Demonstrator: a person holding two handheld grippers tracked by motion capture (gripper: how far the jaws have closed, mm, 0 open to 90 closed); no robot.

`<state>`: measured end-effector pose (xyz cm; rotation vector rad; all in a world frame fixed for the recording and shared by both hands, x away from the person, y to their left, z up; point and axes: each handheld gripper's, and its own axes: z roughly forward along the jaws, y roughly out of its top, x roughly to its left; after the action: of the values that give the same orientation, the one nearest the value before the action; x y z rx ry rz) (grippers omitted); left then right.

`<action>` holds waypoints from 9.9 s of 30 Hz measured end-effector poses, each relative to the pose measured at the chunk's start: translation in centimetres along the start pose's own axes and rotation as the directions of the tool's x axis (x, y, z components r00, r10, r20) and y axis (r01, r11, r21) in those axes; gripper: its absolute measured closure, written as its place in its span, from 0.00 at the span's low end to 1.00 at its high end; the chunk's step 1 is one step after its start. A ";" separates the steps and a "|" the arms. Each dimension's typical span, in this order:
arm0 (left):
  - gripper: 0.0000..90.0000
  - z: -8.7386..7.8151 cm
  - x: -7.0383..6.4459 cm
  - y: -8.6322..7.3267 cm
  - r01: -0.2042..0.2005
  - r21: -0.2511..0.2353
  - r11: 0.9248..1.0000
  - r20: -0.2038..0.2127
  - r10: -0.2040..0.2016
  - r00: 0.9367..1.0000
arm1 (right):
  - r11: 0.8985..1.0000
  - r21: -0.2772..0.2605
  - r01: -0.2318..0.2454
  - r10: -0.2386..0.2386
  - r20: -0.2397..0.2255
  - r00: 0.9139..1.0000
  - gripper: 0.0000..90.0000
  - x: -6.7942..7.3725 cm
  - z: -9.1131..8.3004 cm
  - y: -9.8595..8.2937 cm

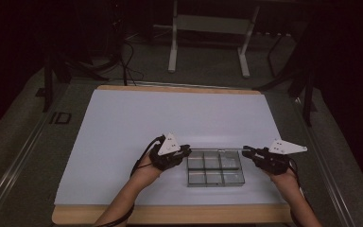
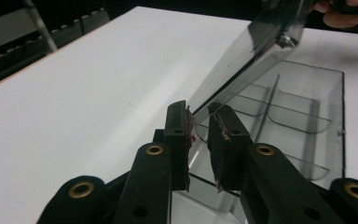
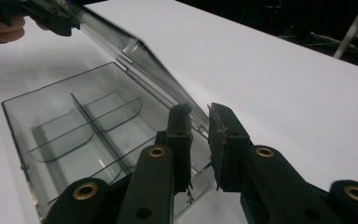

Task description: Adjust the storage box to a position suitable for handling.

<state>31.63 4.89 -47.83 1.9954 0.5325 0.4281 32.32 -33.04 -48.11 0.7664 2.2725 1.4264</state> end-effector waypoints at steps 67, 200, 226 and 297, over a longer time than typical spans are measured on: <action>0.83 4.3 4.0 -0.7 0.196 -0.053 0.979 -0.053 -0.199 0.979 | 0.996 0.086 -0.030 0.018 0.137 0.990 0.87 -1.9 4.6 0.2; 0.04 3.2 2.9 -2.3 0.257 0.064 0.964 -0.035 -0.256 0.966 | 0.970 0.219 -0.107 0.082 0.119 0.989 0.58 -2.5 4.6 1.5; 0.05 0.9 2.4 -4.9 0.262 0.021 0.965 -0.048 -0.261 0.964 | 0.962 0.273 -0.008 -0.006 0.050 0.999 0.64 -2.7 0.4 -0.1; 0.04 -0.2 2.1 -6.0 0.246 0.001 0.969 -0.035 -0.245 0.969 | 0.499 0.789 0.358 -0.191 -0.303 0.934 0.91 -4.2 2.9 -0.2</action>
<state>32.16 8.68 -52.94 1.8999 0.7933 0.3085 37.22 -33.62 -49.52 0.4427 3.0427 0.1504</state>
